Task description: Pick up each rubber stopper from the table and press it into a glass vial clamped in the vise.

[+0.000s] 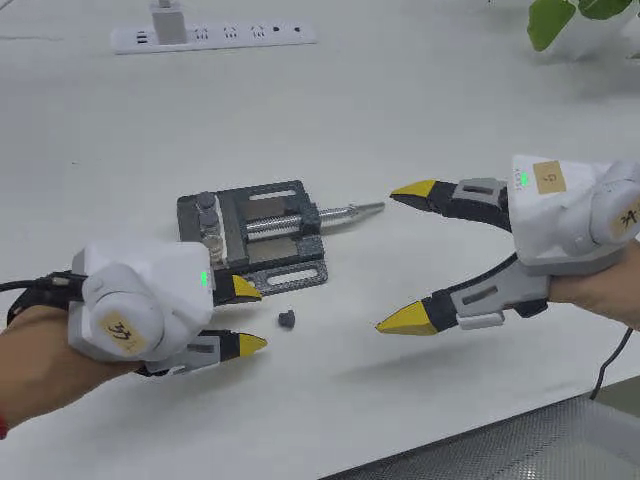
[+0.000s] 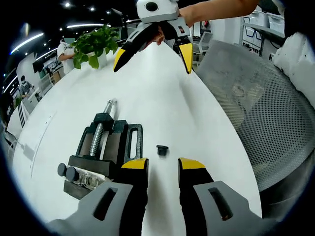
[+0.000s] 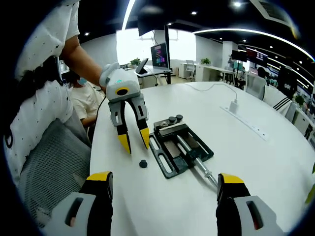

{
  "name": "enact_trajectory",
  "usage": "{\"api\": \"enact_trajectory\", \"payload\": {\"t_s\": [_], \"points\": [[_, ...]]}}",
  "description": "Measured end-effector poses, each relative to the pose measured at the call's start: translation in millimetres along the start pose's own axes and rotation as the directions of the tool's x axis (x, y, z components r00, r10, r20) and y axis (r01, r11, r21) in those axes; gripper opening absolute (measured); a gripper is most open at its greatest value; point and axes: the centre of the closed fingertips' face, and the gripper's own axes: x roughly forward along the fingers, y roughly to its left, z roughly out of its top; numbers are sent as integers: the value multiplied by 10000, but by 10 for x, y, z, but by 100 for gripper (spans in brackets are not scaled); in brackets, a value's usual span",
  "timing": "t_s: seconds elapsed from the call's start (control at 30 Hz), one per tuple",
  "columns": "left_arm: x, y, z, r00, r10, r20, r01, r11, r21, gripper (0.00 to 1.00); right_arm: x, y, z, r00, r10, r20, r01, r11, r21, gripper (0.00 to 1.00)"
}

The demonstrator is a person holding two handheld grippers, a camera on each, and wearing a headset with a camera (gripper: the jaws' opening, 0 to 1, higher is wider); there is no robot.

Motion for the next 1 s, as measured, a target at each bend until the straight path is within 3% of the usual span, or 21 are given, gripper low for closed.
{"api": "enact_trajectory", "payload": {"t_s": [0.3, 1.0], "points": [[155, 33, -29, 9997, -207, -147, 211, 9993, 305, 15, -21, -35, -32, 9999, -134, 26, 134, 9999, 99, 84], [255, 23, -31, 9984, -476, -292, 491, 9974, 531, 7, -36, -72, -9, 9996, -269, 11, 269, 9994, 238, 81]]}}
